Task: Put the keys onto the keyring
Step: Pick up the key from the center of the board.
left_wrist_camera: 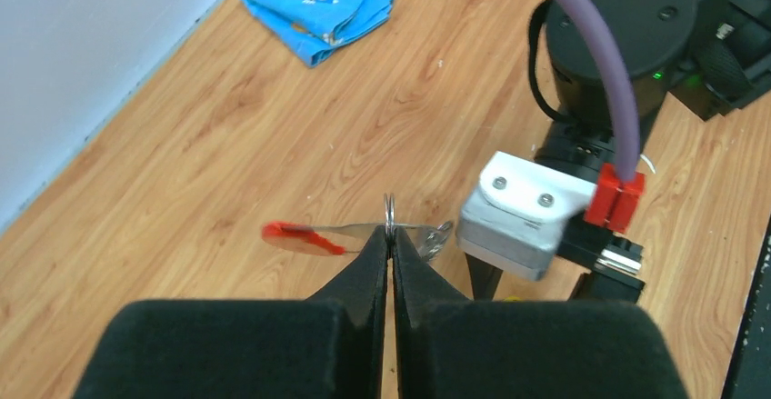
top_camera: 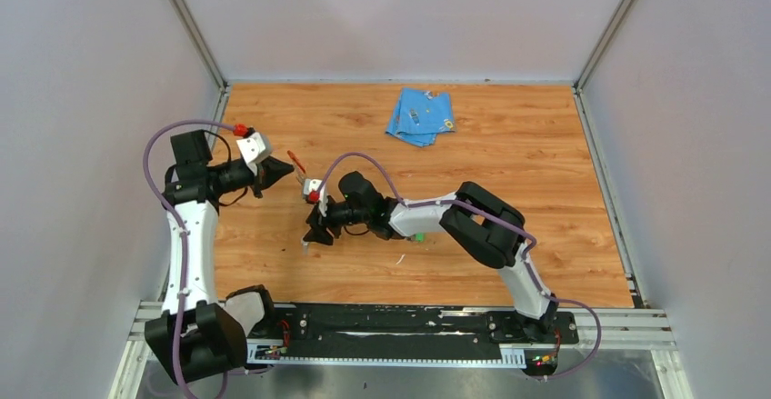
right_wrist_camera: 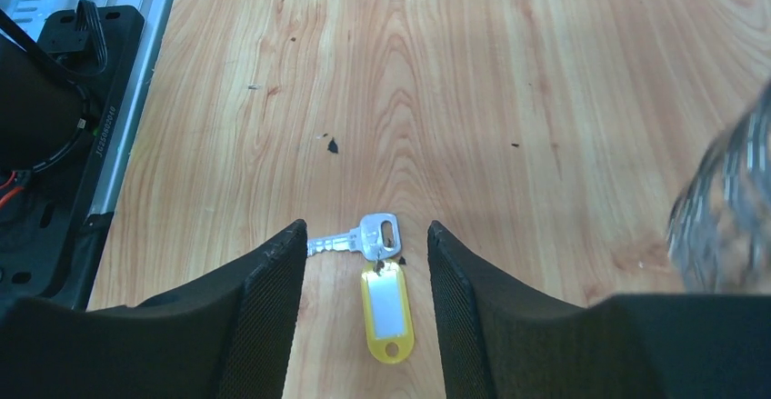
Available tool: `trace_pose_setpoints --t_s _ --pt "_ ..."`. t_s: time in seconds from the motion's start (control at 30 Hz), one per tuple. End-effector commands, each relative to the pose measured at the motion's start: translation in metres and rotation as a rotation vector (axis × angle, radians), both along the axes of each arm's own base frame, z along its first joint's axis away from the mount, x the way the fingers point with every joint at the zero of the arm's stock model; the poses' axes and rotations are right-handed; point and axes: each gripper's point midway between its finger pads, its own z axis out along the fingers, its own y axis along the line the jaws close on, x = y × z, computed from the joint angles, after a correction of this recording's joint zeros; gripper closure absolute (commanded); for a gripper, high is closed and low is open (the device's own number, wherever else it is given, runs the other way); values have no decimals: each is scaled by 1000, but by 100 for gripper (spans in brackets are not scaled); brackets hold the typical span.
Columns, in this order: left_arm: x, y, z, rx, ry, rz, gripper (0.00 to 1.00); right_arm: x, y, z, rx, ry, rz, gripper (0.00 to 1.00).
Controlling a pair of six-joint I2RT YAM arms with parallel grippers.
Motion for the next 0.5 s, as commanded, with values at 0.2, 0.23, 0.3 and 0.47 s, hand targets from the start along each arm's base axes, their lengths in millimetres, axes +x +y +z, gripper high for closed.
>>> trace_pose_setpoints --t_s 0.2,0.23,0.3,0.47 --pt "14 18 13 -57 -16 11 100 -4 8 -14 -107 2 34 48" --pt "14 18 12 -62 -10 10 100 -5 6 -18 -129 5 37 49" --pt "15 18 11 -64 -5 10 100 -4 6 -24 -171 5 38 51" --pt "16 18 13 -65 -14 4 100 -4 6 -32 -204 3 31 53"
